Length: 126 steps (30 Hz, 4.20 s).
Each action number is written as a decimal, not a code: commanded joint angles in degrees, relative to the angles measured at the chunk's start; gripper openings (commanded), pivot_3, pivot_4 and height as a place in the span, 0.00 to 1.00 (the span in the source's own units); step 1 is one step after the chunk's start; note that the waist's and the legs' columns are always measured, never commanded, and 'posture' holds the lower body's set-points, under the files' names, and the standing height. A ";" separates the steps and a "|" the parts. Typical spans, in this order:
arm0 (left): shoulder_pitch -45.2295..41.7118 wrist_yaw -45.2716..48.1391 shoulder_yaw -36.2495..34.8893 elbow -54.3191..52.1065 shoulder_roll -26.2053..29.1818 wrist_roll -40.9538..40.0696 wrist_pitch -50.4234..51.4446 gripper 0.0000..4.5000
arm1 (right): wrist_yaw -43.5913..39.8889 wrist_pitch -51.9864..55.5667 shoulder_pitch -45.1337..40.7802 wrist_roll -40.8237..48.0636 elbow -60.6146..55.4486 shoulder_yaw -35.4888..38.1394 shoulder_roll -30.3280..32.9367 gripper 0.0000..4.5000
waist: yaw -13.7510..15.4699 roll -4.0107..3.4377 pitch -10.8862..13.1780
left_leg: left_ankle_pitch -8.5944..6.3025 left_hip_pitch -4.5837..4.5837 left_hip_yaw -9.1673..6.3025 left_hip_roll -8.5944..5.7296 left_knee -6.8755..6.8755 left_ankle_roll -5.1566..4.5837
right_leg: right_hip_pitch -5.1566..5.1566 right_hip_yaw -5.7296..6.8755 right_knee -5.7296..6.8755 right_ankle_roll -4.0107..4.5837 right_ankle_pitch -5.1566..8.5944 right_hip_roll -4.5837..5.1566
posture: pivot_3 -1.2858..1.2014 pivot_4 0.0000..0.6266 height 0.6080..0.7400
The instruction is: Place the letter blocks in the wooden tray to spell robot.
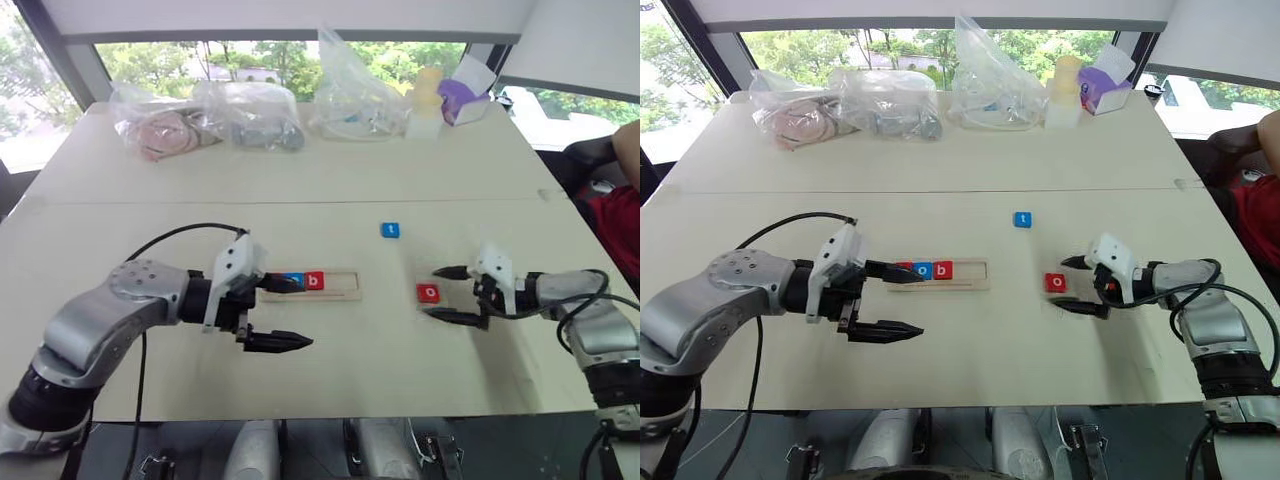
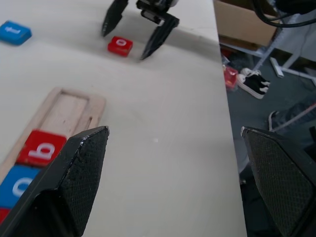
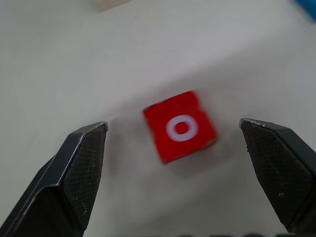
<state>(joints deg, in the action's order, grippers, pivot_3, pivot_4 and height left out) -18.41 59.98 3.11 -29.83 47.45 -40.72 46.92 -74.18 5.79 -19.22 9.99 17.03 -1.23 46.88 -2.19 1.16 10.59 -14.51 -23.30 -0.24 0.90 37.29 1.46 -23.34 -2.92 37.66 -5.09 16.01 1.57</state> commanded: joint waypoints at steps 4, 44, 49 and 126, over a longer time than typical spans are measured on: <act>1.31 0.19 -1.70 -1.14 0.84 -0.49 -1.36 1.00 | -1.46 -7.38 -2.87 -2.18 8.46 -1.41 0.60 0.98 | 0.02 0.00 0.00 | 0.01 0.10 0.00 0.00 0.05 0.01 | 0.15 0.00 0.00 0.00 0.00 0.00 | 0.52 0.24 0.96; 4.43 4.77 -5.74 8.36 9.16 6.45 -8.55 1.00 | 1.99 9.22 -23.61 -6.12 0.13 -18.30 -14.62 0.39 | -0.23 -0.05 0.06 | 0.01 0.02 0.05 0.00 -0.03 0.02 | -0.15 0.01 0.23 0.03 -0.02 0.13 | 0.52 0.24 0.96; 5.96 3.72 -6.91 6.70 9.12 5.66 -7.75 1.00 | 0.99 6.68 -25.37 -7.50 3.61 -19.61 -16.47 0.39 | -0.36 -0.05 0.06 | 0.01 -0.01 0.04 0.01 -0.03 0.03 | -0.24 0.02 0.33 0.04 -0.01 0.10 | 0.52 0.24 0.96; -8.80 -8.07 -2.80 20.18 -9.36 16.77 -20.78 1.00 | 65.71 36.91 -17.73 -8.15 -1.84 4.24 -38.48 0.46 | -0.48 -0.02 -0.01 | 0.09 0.05 -0.01 0.00 -0.04 0.16 | -0.19 0.00 0.45 0.04 -0.04 0.00 | 0.52 0.24 0.96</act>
<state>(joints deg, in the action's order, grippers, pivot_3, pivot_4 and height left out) -26.75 52.22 1.28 -7.29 38.01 -24.18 26.81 -8.97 43.05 -37.02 1.96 13.53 3.45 8.81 -2.66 1.14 10.58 -14.42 -23.25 -0.26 0.90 37.25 1.62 -23.54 -2.91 38.11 -5.05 15.97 1.57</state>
